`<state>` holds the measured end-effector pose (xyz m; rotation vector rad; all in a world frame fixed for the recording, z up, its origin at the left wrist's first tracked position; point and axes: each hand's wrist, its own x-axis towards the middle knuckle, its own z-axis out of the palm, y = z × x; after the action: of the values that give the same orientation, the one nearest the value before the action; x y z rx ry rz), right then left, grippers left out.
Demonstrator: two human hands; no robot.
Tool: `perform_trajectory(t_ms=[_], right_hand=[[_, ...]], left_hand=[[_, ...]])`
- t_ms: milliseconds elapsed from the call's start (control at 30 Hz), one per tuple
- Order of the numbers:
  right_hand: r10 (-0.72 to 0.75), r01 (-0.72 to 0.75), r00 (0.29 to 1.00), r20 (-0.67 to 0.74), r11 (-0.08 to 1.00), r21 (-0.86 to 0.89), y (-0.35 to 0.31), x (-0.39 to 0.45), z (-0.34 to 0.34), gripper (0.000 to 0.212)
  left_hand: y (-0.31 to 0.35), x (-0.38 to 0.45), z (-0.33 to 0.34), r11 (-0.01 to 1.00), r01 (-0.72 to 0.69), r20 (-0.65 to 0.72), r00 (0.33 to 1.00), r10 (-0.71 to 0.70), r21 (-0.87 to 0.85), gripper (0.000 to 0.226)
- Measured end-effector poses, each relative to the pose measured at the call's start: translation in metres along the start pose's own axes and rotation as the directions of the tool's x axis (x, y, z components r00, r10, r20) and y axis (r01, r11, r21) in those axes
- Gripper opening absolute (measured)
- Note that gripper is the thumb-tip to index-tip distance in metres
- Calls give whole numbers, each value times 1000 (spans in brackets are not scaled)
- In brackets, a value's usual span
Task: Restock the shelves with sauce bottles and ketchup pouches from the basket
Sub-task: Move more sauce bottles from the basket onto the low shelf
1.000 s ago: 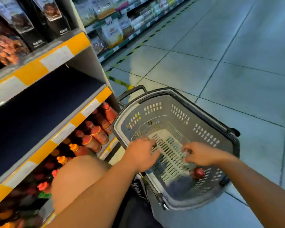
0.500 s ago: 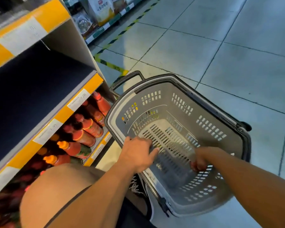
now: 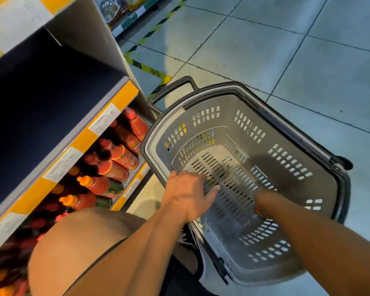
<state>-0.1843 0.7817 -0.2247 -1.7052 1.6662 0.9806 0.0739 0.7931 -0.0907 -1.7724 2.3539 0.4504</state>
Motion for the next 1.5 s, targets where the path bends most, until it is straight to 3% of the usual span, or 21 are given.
perform_trajectory(t_ms=[100,333,533,700,833,967,1167,1233,1367,1500], right_hand=[[42,-43,999,-18,997,-65,-1,1,4,31],[88,-89,991,-100,996,-8,9,-2,-5,36],[-1,43,970,-242,985,165,4,-21,-34,29],[-66,225,899,-433,918,327,0,-69,-76,11],[-104,497,718,-688,769,403,-11,-134,-111,13],[-92,653,583,-807,644,398,-29,-192,-144,16],[-211,737,426,-880,645,202,-58,-255,-178,20],[-233,753,335,-913,649,111,-70,-270,-186,24],[-325,802,142,-935,591,-84,-102,-300,-200,20],[-395,860,58,-917,486,-155,-143,-325,-207,19]], left_hand=[[0,1,0,1000,6,9,1000,-6,1,65],[-2,2,1,1000,-4,-1,1000,4,-21,66],[0,-1,-8,995,-11,42,999,16,-103,49],[10,-4,-18,926,-22,8,1000,27,-376,37],[14,-10,-32,847,-43,-53,998,17,-530,48],[5,-21,-47,774,-85,-161,987,-22,-628,65],[-6,-51,-70,651,-228,-374,923,-93,-724,59],[-7,-65,-78,615,-264,-432,891,-139,-743,59],[-11,-100,-97,594,-327,-548,802,-236,-735,60],[-28,-143,-110,561,-360,-613,700,-366,-746,58]])
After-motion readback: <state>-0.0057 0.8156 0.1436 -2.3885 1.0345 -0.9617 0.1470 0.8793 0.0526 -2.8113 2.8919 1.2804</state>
